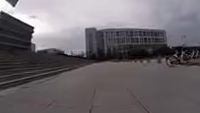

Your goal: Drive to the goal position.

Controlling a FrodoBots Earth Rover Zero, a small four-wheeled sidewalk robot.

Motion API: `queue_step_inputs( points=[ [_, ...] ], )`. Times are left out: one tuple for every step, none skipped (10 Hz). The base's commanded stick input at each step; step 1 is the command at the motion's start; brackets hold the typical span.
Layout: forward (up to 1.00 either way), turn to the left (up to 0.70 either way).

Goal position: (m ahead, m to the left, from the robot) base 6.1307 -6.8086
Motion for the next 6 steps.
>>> queue_step_inputs(
  points=[
    [0.70,0.00],
    [0.70,0.00],
    [0.70,0.00],
    [0.70,0.00],
    [0.70,0.00],
    [0.70,0.00]
  ],
)
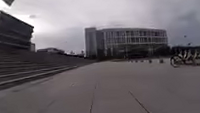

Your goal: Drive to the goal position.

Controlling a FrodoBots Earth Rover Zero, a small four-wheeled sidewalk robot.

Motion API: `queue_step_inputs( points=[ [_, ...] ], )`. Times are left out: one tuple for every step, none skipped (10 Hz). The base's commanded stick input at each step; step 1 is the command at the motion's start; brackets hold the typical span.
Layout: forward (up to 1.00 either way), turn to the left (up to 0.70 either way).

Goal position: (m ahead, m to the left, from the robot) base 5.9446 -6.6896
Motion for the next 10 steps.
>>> queue_step_inputs(
  points=[
    [0.70,0.00],
    [0.70,0.00],
    [0.70,0.00],
    [0.70,0.00],
    [0.70,0.00],
    [0.70,0.00],
    [0.70,0.00],
    [0.70,0.00],
    [0.70,0.00],
    [0.70,0.00]
  ],
)
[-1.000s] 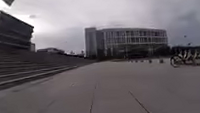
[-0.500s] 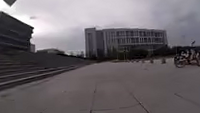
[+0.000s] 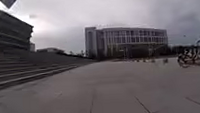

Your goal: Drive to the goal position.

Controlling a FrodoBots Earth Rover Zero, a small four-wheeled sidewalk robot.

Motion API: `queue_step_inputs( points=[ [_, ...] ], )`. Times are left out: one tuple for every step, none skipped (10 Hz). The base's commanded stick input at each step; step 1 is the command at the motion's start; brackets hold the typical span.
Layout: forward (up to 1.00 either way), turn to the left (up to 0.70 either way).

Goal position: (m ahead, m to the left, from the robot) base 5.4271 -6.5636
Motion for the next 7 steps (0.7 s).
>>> queue_step_inputs(
  points=[
    [0.70,0.00],
    [0.70,0.00],
    [0.70,0.00],
    [0.70,0.00],
    [0.70,0.00],
    [0.70,0.00],
    [0.70,0.00]
  ],
)
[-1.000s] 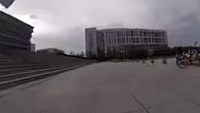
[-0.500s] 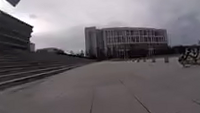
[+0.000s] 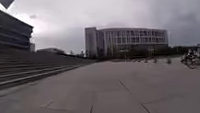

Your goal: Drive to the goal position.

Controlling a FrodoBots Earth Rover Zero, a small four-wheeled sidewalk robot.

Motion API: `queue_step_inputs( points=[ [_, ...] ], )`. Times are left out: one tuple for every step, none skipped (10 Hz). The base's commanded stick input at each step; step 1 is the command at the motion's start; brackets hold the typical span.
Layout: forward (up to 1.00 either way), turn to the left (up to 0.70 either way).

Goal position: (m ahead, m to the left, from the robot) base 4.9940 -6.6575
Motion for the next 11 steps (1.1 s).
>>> queue_step_inputs(
  points=[
    [0.70,0.00],
    [0.70,0.00],
    [0.70,0.00],
    [0.70,0.00],
    [0.70,0.00],
    [0.70,0.00],
    [0.70,0.00],
    [0.70,-0.31],
    [0.70,-0.33],
    [0.70,-0.33],
    [0.70,-0.33]
  ],
)
